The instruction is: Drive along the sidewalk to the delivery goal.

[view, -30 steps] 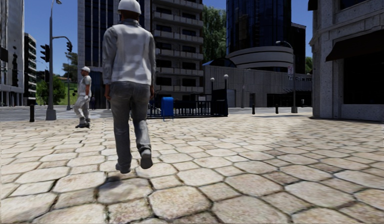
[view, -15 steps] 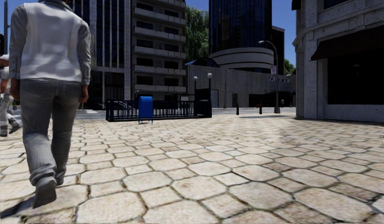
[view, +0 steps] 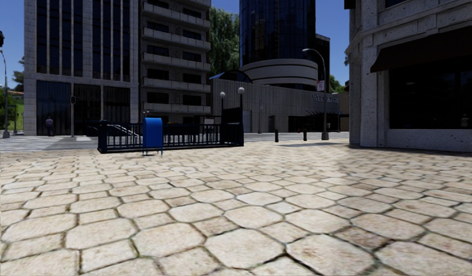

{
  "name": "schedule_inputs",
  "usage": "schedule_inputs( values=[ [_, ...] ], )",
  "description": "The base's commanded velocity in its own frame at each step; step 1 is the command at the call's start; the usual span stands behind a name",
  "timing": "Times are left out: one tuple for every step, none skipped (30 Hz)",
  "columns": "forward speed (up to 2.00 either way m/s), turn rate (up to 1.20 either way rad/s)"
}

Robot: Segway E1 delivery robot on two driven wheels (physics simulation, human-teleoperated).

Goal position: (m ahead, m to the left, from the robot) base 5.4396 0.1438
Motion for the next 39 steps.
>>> schedule_inputs(
  values=[
    [1.57, 0.00],
    [1.57, 0.00],
    [1.57, 0.00],
    [1.57, 0.00],
    [1.57, 0.00],
    [1.57, 0.00],
    [1.57, 0.00],
    [2.00, 0.00],
    [2.00, 0.00],
    [2.00, 0.00],
    [2.00, 0.00],
    [2.00, 0.00],
    [2.00, 0.00],
    [2.00, 0.00],
    [2.00, 0.00],
    [2.00, 0.00],
    [2.00, 0.00],
    [2.00, 0.00],
    [2.00, 0.00],
    [2.00, 0.00],
    [2.00, 0.00],
    [2.00, 0.00],
    [2.00, 0.00],
    [2.00, 0.00],
    [2.00, 0.00],
    [2.00, 0.00],
    [2.00, 0.00],
    [2.00, 0.00],
    [2.00, 0.00],
    [2.00, 0.00],
    [2.00, 0.00],
    [2.00, 0.00],
    [2.00, 0.00],
    [2.00, 0.00],
    [2.00, 0.00],
    [2.00, 0.00],
    [2.00, 0.00],
    [2.00, 0.00],
    [2.00, 0.00]
  ],
)
